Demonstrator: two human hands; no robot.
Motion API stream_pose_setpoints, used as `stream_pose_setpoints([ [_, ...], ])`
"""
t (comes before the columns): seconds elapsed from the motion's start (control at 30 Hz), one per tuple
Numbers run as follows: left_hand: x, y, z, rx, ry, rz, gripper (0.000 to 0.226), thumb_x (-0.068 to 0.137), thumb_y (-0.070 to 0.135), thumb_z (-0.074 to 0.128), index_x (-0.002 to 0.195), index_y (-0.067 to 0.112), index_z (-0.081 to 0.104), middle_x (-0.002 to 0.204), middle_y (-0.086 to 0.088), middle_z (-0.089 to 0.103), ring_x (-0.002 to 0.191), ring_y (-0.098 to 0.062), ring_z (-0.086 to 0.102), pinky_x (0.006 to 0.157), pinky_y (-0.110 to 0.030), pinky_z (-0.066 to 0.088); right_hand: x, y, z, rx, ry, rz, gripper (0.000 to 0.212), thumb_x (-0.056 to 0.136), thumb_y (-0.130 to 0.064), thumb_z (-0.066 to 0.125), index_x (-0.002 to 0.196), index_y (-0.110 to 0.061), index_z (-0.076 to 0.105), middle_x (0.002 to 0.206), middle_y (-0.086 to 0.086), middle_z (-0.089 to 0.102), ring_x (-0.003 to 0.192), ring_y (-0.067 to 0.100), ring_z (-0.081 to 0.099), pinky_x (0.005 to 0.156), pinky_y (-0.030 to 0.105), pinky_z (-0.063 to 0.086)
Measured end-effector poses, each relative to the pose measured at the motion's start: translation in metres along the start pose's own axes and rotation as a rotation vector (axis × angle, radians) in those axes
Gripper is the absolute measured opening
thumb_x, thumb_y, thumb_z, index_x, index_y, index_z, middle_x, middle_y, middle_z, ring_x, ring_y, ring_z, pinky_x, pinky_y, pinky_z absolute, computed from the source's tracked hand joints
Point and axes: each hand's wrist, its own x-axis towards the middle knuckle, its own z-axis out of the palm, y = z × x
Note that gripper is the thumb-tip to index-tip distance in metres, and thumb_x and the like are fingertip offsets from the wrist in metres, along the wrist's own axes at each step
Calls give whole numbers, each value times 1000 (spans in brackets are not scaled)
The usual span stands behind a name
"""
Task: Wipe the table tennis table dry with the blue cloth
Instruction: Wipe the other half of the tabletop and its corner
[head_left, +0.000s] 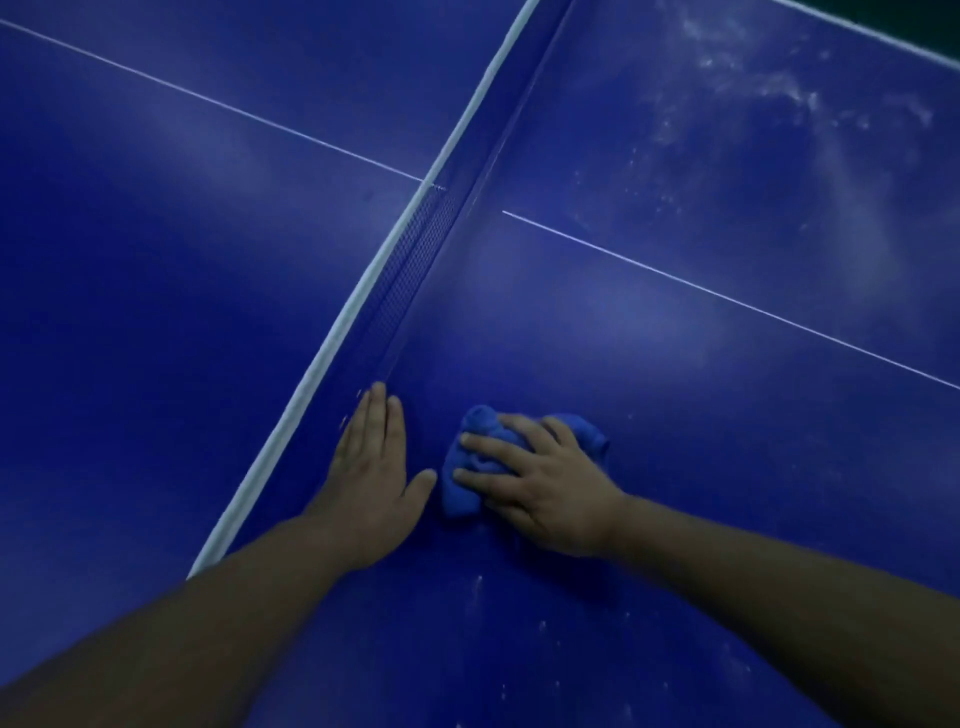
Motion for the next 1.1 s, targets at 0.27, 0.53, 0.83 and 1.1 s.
stream_pose_setpoints([
  [0.27,-5,3,1,121,-123,-70,97,100,62,30,145,12,-40,139,0,-61,131,-17,-54,109,-46,-20,104,155,-25,8,138,740,46,104,-51,28,148,-46,41,162,-10,30,144,37,27,112,52,24],
  [0.53,-4,0,0,144,-141,-64,92,103,53,29,144,10,-41,138,-1,-63,128,-17,-56,108,-45,-20,12,18,-12,-112,-92,-289,51,95,-50,42,145,-40,44,160,-4,35,138,39,37,99,58,38],
  [0.83,-6,4,-1,162,-156,-80,89,103,55,26,142,12,-42,139,1,-62,128,-15,-57,108,-45,-22,71,177,-25,-55,238,684,51,98,-48,28,143,-36,50,156,1,43,131,46,42,102,58,35],
  [1.1,-9,6,-4,192,-175,-100,90,103,55,23,132,9,-48,135,-1,-64,127,-17,-58,114,-50,-21,19,22,-4,-44,9,-34,47,97,-50,40,143,-40,47,158,-3,38,134,40,41,97,57,40],
])
